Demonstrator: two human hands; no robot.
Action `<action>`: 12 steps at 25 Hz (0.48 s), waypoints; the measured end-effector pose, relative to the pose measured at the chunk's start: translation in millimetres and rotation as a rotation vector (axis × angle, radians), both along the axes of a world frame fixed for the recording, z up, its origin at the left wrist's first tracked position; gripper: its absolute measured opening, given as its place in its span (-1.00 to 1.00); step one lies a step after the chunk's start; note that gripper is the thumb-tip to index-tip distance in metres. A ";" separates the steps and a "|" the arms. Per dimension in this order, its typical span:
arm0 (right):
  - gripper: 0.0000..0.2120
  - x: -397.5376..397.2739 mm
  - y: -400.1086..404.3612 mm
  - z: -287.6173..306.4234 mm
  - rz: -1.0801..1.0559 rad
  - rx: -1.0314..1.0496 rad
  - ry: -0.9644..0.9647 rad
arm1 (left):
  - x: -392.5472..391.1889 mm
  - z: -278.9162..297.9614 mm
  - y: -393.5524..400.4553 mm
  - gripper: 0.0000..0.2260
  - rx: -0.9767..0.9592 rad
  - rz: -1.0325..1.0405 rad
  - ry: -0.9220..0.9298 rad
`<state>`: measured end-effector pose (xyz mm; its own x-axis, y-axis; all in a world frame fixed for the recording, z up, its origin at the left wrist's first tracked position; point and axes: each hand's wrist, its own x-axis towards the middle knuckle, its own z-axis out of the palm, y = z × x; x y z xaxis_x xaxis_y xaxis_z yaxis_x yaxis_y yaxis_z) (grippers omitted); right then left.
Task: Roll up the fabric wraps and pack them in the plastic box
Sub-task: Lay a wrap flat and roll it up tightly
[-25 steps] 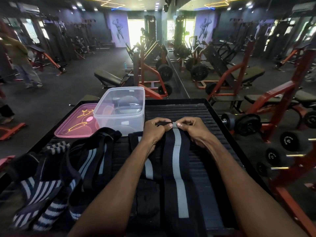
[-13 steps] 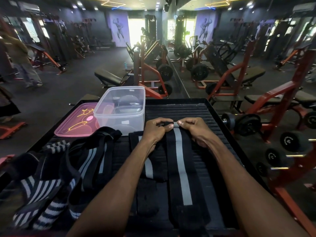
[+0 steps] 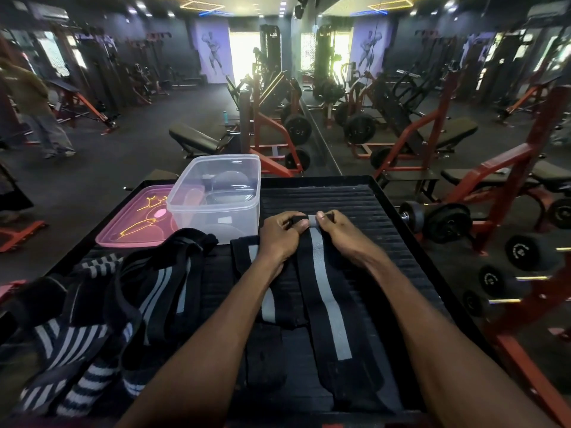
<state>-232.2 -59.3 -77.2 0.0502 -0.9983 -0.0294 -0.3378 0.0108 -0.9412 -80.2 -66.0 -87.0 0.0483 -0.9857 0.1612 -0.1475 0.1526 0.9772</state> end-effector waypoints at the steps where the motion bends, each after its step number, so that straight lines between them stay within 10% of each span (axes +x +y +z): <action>1: -0.58 2.3 1.1 -0.6 -0.004 0.000 0.084 | -0.1 -0.5 0.2 -0.87 -0.015 0.001 -0.037; 8: -0.72 2.1 -0.6 -4.0 -0.067 -0.104 0.039 | 3.2 2.0 0.8 -0.84 0.016 -0.057 -0.067; 12: -0.89 -0.9 -2.9 1.7 -0.138 -0.220 -0.216 | -4.8 10.2 9.5 -0.68 0.380 -0.219 0.444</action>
<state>-233.1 -62.2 -75.5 -0.1045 -0.9774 0.1839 -0.1403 -0.1686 -0.9757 -85.0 -56.5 -76.8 -0.1795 -0.9649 -0.1915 0.2803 -0.2368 0.9303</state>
